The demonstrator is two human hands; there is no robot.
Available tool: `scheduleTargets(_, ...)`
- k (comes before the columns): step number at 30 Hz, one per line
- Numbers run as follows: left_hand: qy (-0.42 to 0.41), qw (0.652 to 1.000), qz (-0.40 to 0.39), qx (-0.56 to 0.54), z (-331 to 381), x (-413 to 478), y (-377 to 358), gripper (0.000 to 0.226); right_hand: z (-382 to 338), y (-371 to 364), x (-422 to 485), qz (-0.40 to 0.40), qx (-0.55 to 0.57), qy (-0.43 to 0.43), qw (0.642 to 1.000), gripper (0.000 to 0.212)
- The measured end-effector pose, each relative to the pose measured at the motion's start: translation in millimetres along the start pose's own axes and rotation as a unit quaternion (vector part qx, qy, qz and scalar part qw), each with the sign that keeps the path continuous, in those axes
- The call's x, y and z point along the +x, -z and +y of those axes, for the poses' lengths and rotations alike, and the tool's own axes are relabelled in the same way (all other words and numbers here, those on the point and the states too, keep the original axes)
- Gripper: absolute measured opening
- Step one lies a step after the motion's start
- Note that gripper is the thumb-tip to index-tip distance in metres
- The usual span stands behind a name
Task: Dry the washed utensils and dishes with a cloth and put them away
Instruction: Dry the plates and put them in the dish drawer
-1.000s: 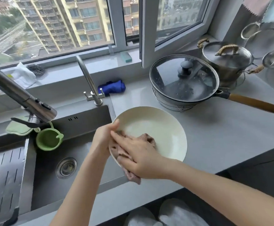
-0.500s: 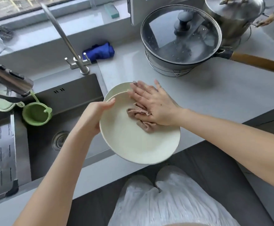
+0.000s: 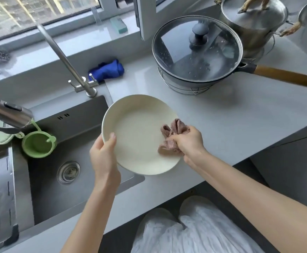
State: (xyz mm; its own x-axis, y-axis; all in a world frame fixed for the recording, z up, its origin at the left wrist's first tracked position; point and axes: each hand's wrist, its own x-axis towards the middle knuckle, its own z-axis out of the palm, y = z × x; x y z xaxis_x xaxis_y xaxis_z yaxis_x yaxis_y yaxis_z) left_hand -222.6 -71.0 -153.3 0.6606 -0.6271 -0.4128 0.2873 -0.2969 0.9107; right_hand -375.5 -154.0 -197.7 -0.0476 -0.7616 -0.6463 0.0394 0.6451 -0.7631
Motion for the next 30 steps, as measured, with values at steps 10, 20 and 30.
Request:
scheduleTargets(10, 0.134, 0.898, -0.314, 0.278, 55.7, 67.2, 9.1, 0.029, -90.7, -15.0, -1.0, -0.208, -0.451, 0.234, 0.836, 0.032)
scheduleTargets(20, -0.184, 0.927, -0.117, 0.307, 56.5, 60.7, 13.9, 0.044, -116.3, -39.5, -10.5, -0.258, -0.319, 0.317, 0.855, 0.019)
scheduleTargets(30, 0.023, 0.994, 0.092, 0.045, 33.5, 31.8, 36.1, 0.036, -35.2, -38.6, -39.6, -0.316, 0.196, 0.004, 0.928, 0.036)
